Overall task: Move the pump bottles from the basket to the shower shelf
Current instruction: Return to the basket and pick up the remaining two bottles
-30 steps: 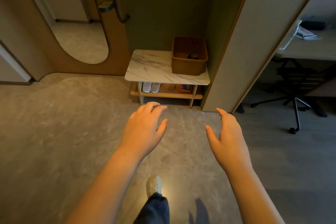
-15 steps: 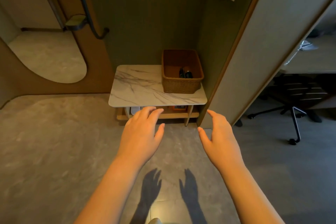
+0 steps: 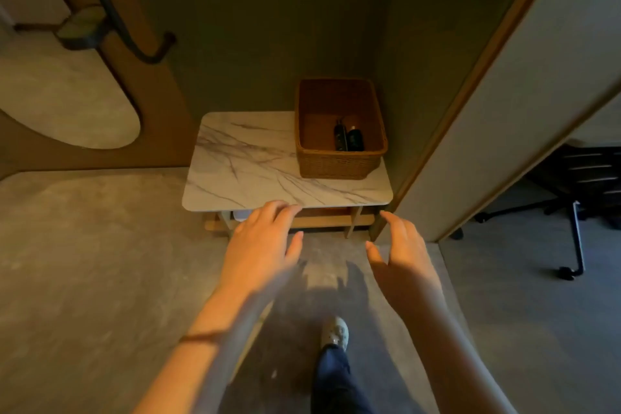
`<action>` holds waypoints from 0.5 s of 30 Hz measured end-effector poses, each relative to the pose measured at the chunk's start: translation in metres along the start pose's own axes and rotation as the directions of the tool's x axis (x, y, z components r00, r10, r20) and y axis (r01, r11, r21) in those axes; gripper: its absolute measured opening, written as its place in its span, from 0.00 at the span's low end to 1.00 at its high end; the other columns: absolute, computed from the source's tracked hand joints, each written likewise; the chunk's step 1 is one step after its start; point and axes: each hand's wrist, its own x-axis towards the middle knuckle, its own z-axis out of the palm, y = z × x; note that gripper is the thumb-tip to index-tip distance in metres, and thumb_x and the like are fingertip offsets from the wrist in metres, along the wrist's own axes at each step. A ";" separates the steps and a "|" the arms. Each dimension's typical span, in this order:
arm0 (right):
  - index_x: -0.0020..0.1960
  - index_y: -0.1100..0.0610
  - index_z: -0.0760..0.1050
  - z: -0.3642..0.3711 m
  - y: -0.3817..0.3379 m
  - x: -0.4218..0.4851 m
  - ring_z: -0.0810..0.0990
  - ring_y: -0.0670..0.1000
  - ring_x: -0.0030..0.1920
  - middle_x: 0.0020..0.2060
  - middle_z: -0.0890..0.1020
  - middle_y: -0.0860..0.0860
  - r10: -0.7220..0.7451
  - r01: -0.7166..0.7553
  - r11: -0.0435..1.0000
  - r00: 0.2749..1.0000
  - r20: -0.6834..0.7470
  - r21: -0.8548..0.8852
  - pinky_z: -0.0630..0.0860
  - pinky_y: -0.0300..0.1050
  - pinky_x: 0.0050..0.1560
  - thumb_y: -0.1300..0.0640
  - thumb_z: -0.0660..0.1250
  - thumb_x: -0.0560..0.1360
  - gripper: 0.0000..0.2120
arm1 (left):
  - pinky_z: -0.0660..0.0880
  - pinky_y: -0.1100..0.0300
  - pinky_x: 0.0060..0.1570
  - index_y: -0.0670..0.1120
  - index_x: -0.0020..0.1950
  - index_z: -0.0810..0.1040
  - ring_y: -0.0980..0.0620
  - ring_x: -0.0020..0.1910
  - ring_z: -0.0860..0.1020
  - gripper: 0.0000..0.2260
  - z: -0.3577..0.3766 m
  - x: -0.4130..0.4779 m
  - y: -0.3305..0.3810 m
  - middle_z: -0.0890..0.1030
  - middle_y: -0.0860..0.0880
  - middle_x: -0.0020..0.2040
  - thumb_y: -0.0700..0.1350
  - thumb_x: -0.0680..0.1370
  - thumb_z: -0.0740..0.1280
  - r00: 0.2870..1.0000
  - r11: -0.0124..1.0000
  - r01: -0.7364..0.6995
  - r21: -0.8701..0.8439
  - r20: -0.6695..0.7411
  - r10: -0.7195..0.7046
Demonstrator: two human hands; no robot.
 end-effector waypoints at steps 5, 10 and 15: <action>0.73 0.57 0.61 -0.021 0.018 0.100 0.70 0.54 0.67 0.67 0.71 0.55 -0.042 0.041 0.998 0.998 -0.042 -0.041 0.69 0.46 0.64 0.52 0.65 0.76 0.28 | 0.66 0.56 0.59 0.52 0.70 0.67 0.53 0.64 0.66 0.20 0.010 0.103 0.022 0.69 0.53 0.66 0.52 0.78 0.59 0.999 0.999 -0.029 0.039 0.027 0.028; 0.74 0.51 0.57 -0.038 0.034 0.182 0.65 0.52 0.69 0.70 0.66 0.51 -0.039 0.037 0.998 0.998 -0.050 -0.045 0.67 0.43 0.62 0.48 0.62 0.77 0.28 | 0.65 0.60 0.53 0.55 0.69 0.66 0.54 0.62 0.68 0.20 0.019 0.186 0.026 0.70 0.54 0.65 0.55 0.77 0.59 0.998 0.998 -0.049 0.047 -0.039 0.051; 0.73 0.50 0.57 -0.032 0.039 0.236 0.66 0.52 0.69 0.69 0.67 0.51 -0.016 0.015 0.999 1.000 -0.019 -0.042 0.68 0.44 0.60 0.47 0.61 0.77 0.27 | 0.67 0.64 0.49 0.50 0.66 0.71 0.54 0.56 0.74 0.20 0.035 0.223 0.014 0.74 0.52 0.60 0.53 0.76 0.61 0.999 1.000 -0.010 0.003 -0.048 0.010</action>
